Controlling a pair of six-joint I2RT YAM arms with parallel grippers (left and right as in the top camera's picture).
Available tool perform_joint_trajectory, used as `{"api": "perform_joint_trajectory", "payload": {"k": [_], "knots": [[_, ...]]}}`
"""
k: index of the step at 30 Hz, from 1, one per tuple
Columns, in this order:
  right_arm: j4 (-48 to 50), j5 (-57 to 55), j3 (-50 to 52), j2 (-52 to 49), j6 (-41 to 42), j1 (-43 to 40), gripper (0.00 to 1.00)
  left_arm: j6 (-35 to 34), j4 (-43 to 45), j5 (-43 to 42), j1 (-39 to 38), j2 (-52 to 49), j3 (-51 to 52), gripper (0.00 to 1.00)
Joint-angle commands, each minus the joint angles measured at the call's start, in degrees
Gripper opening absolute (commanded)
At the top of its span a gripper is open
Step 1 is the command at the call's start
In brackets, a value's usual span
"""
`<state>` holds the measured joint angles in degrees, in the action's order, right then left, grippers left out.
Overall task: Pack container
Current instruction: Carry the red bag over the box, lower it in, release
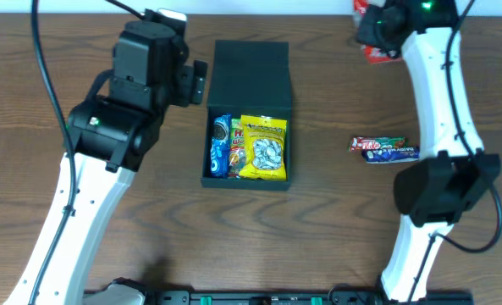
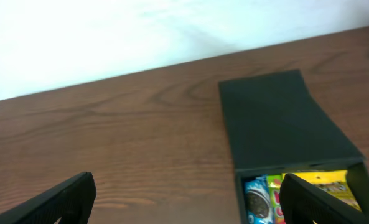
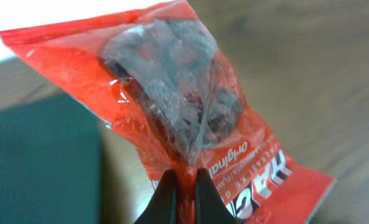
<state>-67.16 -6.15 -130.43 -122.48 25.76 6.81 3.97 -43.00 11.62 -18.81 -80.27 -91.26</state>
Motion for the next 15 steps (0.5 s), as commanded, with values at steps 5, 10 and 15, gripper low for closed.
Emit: {"api": "perform_joint_trajectory", "payload": {"k": [5, 10, 15], "knots": [[-10.7, -1.1, -0.7, 1.2, 25.6, 14.7, 0.01, 0.3, 0.9, 1.0, 5.9, 6.4, -0.8, 0.95], [-12.6, -7.0, -0.6, 1.2, 31.8, 24.7, 0.02, 0.3, 0.9, 1.0, 9.4, 10.0, -0.8, 0.95], [-14.7, -13.2, 1.6, 0.7, 43.4, 33.7, 0.02, 0.3, 0.6, 0.8, 9.9, 11.9, -0.8, 0.95]]}}
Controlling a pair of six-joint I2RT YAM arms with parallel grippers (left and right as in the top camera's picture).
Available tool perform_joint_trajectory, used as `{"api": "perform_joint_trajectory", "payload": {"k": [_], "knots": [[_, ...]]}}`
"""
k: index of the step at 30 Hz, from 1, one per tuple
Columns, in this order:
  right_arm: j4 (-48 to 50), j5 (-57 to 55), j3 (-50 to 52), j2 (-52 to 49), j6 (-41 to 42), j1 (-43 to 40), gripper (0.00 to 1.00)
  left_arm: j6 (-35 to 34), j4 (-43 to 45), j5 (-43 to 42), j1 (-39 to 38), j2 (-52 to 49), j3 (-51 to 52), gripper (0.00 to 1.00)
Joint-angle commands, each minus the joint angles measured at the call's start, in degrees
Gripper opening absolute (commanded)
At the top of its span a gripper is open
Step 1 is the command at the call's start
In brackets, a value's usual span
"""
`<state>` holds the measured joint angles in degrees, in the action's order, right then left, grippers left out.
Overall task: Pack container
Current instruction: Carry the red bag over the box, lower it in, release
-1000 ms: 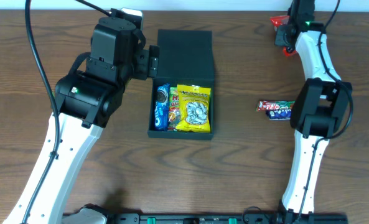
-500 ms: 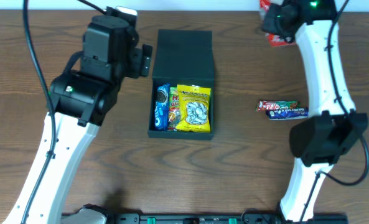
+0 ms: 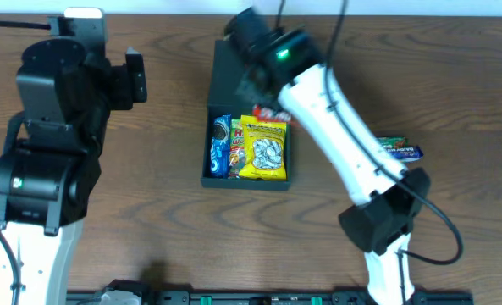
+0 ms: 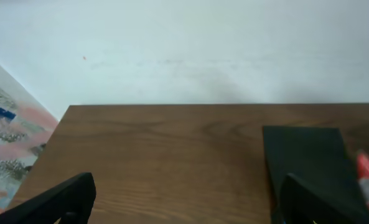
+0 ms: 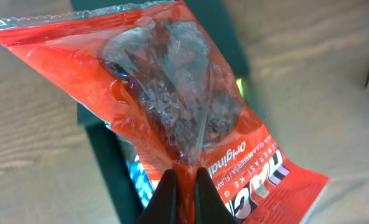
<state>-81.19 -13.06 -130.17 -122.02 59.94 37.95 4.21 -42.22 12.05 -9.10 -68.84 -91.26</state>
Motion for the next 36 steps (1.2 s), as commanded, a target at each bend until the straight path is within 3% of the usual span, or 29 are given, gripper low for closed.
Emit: {"api": "perform_joint_trajectory", "payload": {"k": [1, 4, 11, 23, 26, 28, 35, 36], "knots": [[-0.9, -7.2, 2.4, 0.2, 11.8, 4.1, 0.02, 0.1, -0.4, 0.4, 0.2, 0.6, -0.8, 0.95], [-0.9, -7.8, 7.3, 0.2, 19.2, 7.3, 0.02, 0.1, -1.3, 0.3, 0.2, 0.7, -0.8, 0.95], [-2.0, -7.5, 15.4, 0.2, 26.8, 8.0, 0.02, 0.0, -1.3, -0.3, 0.2, 0.7, -0.8, 0.95], [5.8, -6.5, 25.9, 0.2, 25.0, 7.8, 0.02, 0.1, -1.2, -1.6, 0.2, 0.7, -0.8, 0.95], [7.1, -6.4, 25.4, 0.3, 20.3, 7.3, 0.39, 0.1, -1.2, -1.6, 0.2, 0.7, -0.8, 0.95], [7.1, -6.0, 23.5, 0.7, 15.5, 6.9, 0.54, 0.1, -1.2, -1.6, 0.2, 0.7, -0.8, 0.95], [6.9, -5.4, 13.5, 3.8, -1.2, 6.6, 0.71, 0.1, -0.5, -1.6, 0.2, 0.7, -0.8, 0.95], [6.9, -5.9, 11.9, 4.6, -4.6, 6.6, 0.67, 0.1, -0.4, -1.6, 0.2, 0.7, -0.8, 0.95]]}}
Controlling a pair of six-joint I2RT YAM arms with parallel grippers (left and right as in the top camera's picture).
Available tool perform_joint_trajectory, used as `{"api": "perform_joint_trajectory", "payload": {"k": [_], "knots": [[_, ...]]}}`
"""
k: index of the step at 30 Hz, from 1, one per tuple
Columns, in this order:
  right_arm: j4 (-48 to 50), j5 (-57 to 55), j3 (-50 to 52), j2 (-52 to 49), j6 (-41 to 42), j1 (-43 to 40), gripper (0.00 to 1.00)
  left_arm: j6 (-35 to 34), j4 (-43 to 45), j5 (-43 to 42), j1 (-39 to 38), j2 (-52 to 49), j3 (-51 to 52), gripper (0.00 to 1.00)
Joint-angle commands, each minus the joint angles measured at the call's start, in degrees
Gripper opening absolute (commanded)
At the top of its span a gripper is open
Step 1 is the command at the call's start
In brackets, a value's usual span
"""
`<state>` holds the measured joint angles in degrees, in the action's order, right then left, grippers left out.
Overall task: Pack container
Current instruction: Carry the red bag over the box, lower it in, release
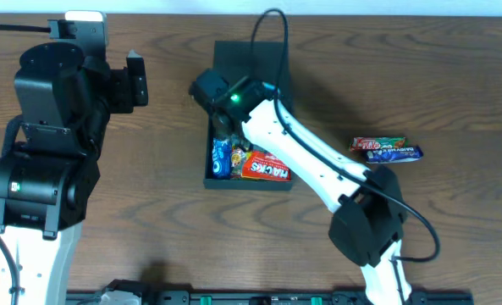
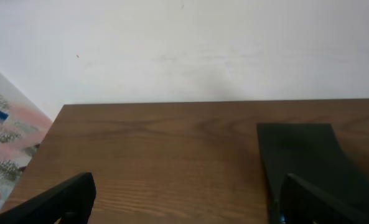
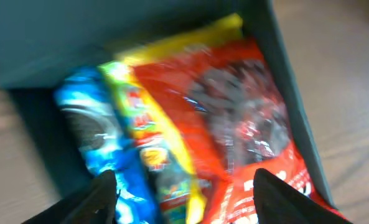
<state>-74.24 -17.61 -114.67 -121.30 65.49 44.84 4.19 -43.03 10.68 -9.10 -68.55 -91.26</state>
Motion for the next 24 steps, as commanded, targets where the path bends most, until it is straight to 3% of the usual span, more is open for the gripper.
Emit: {"api": "perform_joint_trajectory", "payload": {"k": [1, 3, 4, 11, 20, 24], "knots": [[-0.1, -2.0, -4.3, 4.4, -12.1, -0.4, 0.50, 0.1, 0.6, -0.2, 0.2, 0.5, -0.8, 0.95], [-0.3, -2.6, -4.4, 5.2, -15.2, -0.7, 0.05, 0.1, 0.9, -0.2, 0.2, 0.5, -0.8, 0.95], [-1.0, -2.6, -4.4, 5.2, -15.8, -0.8, 0.02, 0.1, 0.9, -0.2, 0.2, 0.6, -0.8, 0.95], [-7.0, -5.5, 0.7, 3.1, -10.7, -1.3, 0.02, 0.1, 1.6, -0.4, 0.2, 0.9, -0.8, 0.95], [10.8, 0.2, 18.9, 2.1, -16.2, -1.3, 0.02, 0.1, 1.7, -2.8, 0.2, 0.9, -0.8, 0.95], [14.2, 1.3, 23.7, 2.1, -16.3, -1.4, 0.02, 0.1, 1.7, -2.8, 0.2, 1.0, -0.8, 0.95]]}}
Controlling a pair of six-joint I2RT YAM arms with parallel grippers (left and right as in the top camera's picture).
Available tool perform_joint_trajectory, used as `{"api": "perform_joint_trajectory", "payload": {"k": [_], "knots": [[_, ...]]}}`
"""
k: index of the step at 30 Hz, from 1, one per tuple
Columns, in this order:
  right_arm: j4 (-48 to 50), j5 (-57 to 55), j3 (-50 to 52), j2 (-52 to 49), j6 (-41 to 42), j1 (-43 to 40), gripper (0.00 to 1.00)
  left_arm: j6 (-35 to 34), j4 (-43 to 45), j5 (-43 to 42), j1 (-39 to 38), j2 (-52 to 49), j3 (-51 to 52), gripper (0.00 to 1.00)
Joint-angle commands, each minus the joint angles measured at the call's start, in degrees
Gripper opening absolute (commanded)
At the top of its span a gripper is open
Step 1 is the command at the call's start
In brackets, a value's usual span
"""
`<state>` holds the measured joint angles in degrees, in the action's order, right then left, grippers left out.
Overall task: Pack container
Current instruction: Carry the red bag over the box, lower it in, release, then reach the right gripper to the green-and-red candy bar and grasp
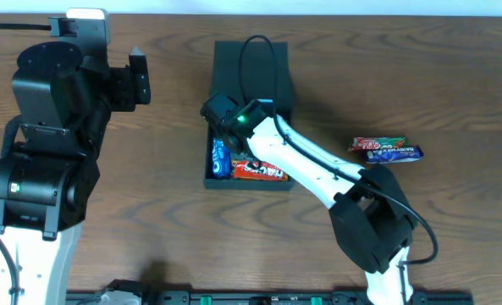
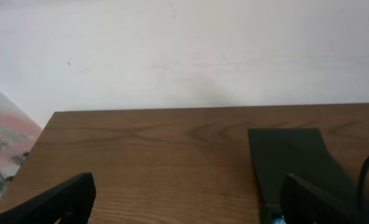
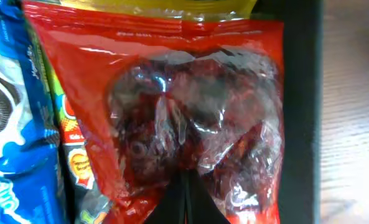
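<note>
The black box [image 1: 206,174] stands mid-table with its lid [image 1: 251,55] folded back. Inside lies a red snack bag [image 3: 190,112] on top of a yellow bag [image 3: 172,5], beside a blue Oreo pack [image 3: 7,124] and a green-yellow packet [image 3: 72,124]. My right gripper [image 3: 184,190] reaches into the box, shut, its tips down against the red bag's lower half. Far to the left of the box, my left gripper [image 2: 187,190] hangs open above bare wood, nothing between its fingers.
Two candy bars lie on the table right of the box, one red [image 1: 376,143] and one blue [image 1: 394,154]. The right arm [image 1: 318,174] stretches across the box's right side. A white wall [image 2: 184,50] rises behind the table's far edge.
My right gripper was open over the red bag in the box; now it is shut with its tips on the bag. The bag lies lower in the box. The left arm has hardly moved.
My right gripper held the red bag at the far right back corner while the left arm stood by the box. Then the bag hung over the box and the left arm was off to the left. Then the bag lay in the box, gripper open; now shut on top.
</note>
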<state>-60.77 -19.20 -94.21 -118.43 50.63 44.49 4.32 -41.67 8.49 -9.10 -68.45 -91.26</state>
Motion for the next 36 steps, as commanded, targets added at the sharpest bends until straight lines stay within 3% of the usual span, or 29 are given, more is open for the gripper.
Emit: {"api": "perform_joint_trajectory", "payload": {"k": [1, 8, 15, 26, 29, 36], "knots": [[1.1, 3.2, 4.0, -0.8, -1.5, -1.1, 0.02, 0.0, 0.4, -0.7, 0.2, 0.9, -0.8, 0.95], [-0.6, 3.3, 3.2, -0.7, -6.2, -1.2, 0.02, 0.0, 0.4, -0.7, 0.2, 0.9, -0.8, 0.95], [-12.3, 1.4, -12.0, -0.7, -9.4, -1.7, 0.02, 0.0, 0.4, -0.6, 0.2, 0.9, -0.8, 0.95], [-7.1, 5.8, -11.6, -0.5, -16.6, -2.7, 0.01, 0.0, 1.0, -0.6, 0.2, 0.9, -0.8, 0.95], [-7.8, 5.6, -11.8, 2.0, -16.6, -6.5, 0.01, 0.0, 1.0, -0.7, 0.2, 0.9, -0.8, 0.95], [-14.0, 6.8, -11.8, 8.3, -11.1, -25.4, 0.02, 0.0, 1.0, -0.7, 0.2, 0.9, -0.8, 0.95]]}}
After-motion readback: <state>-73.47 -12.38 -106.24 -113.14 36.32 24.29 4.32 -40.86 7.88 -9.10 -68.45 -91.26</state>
